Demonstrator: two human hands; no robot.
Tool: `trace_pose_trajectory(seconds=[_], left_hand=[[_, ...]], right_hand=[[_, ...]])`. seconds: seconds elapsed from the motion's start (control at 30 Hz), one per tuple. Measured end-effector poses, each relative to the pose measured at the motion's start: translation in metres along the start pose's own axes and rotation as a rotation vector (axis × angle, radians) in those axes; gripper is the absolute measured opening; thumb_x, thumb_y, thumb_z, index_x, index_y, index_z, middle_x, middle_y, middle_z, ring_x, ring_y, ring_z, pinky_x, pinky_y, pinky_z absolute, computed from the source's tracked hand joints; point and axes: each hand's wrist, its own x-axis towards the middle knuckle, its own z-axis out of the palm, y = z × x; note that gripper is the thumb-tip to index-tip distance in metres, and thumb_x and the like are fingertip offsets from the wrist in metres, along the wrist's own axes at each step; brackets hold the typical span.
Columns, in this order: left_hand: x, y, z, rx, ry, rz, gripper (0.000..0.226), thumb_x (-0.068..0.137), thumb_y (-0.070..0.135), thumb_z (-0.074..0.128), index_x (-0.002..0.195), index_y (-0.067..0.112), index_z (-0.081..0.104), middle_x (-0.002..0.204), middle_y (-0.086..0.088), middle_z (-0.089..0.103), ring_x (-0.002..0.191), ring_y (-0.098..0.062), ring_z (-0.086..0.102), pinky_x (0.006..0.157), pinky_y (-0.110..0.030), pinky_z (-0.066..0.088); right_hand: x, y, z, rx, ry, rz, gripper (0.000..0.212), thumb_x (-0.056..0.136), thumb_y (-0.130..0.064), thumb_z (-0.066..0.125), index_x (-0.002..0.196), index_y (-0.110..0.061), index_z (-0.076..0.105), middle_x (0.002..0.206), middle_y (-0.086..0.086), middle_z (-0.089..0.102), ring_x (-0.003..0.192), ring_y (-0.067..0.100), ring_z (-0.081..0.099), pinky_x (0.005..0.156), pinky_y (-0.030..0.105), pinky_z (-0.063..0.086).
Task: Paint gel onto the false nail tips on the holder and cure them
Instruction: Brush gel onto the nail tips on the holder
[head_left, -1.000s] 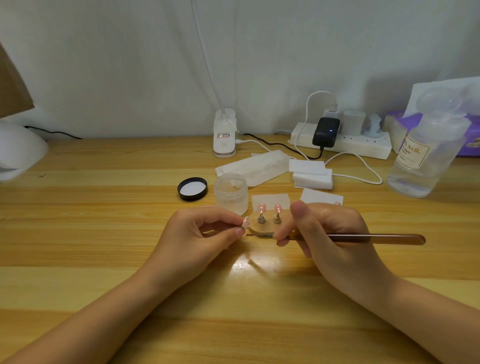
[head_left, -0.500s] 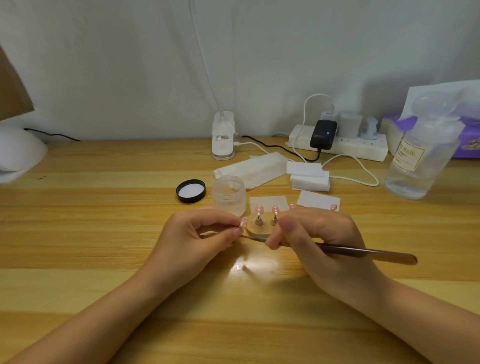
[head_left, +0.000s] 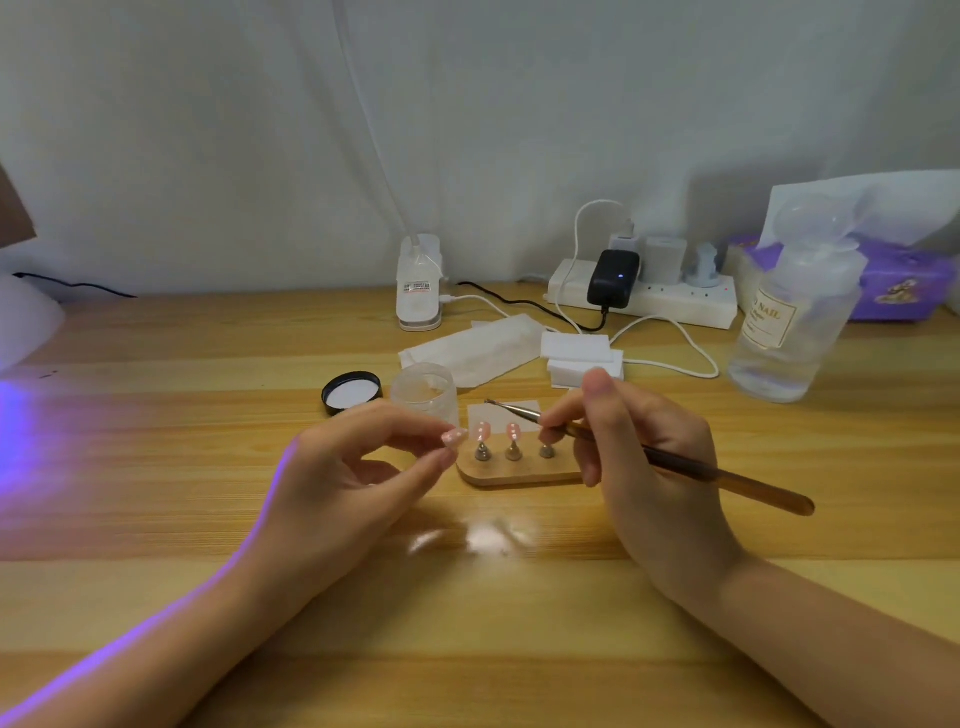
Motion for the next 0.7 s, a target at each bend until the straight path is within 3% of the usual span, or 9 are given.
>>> trace_pose_trajectory(seconds=[0.2, 0.33, 0.43, 0.53, 0.63, 0.7], left_hand=[[0.012, 0.008, 0.008, -0.094, 0.014, -0.043, 0.009, 0.069, 0.023, 0.066, 0.076, 0.017, 0.067, 0.078, 0.003, 0.069, 0.069, -0.002, 0.064, 0.058, -0.016, 0.052], [0.024, 0.015, 0.012, -0.076, -0.048, 0.042, 0.012, 0.08, 0.026, 0.069, 0.077, 0.015, 0.067, 0.085, 0.002, 0.067, 0.076, -0.007, 0.064, 0.06, -0.014, 0.05], [0.032, 0.017, 0.019, -0.063, -0.097, 0.043, 0.014, 0.073, 0.032, 0.064, 0.078, 0.019, 0.067, 0.082, 0.006, 0.065, 0.08, -0.013, 0.062, 0.073, -0.025, 0.052], [0.037, 0.02, 0.03, -0.01, -0.132, 0.06, 0.007, 0.078, 0.02, 0.071, 0.082, 0.021, 0.066, 0.079, 0.008, 0.067, 0.08, -0.01, 0.064, 0.085, -0.036, 0.052], [0.043, 0.022, 0.042, 0.009, -0.158, 0.053, 0.017, 0.079, 0.013, 0.068, 0.091, 0.024, 0.062, 0.081, 0.008, 0.067, 0.083, -0.004, 0.064, 0.084, -0.024, 0.051], [0.046, 0.024, 0.05, 0.024, -0.195, 0.008, 0.026, 0.079, 0.017, 0.069, 0.097, 0.031, 0.056, 0.081, 0.011, 0.067, 0.086, 0.001, 0.062, 0.073, -0.014, 0.05]], right_hand=[[0.006, 0.0, -0.007, 0.019, 0.081, 0.026, 0.032, 0.091, -0.026, 0.04, 0.07, -0.018, 0.064, 0.065, -0.009, 0.064, 0.058, -0.003, 0.057, 0.055, 0.007, 0.041], [0.014, -0.004, -0.015, 0.042, 0.194, 0.06, 0.036, 0.09, -0.036, 0.042, 0.07, -0.018, 0.065, 0.065, -0.001, 0.064, 0.053, 0.002, 0.05, 0.05, 0.011, 0.041], [0.02, -0.002, -0.021, 0.068, 0.285, 0.14, 0.037, 0.091, -0.035, 0.04, 0.069, -0.019, 0.065, 0.062, -0.006, 0.064, 0.051, 0.001, 0.05, 0.044, 0.01, 0.042], [0.024, 0.005, -0.027, 0.021, 0.325, 0.158, 0.039, 0.095, -0.032, 0.039, 0.068, -0.022, 0.065, 0.062, -0.005, 0.064, 0.052, 0.001, 0.051, 0.046, 0.01, 0.042], [0.027, 0.011, -0.03, -0.023, 0.335, 0.158, 0.04, 0.096, -0.031, 0.038, 0.067, -0.025, 0.065, 0.065, 0.005, 0.063, 0.055, 0.0, 0.051, 0.051, 0.011, 0.041], [0.028, 0.014, -0.03, -0.015, 0.335, 0.179, 0.04, 0.097, -0.03, 0.039, 0.067, -0.024, 0.065, 0.064, 0.008, 0.062, 0.054, -0.001, 0.051, 0.05, 0.011, 0.04]])
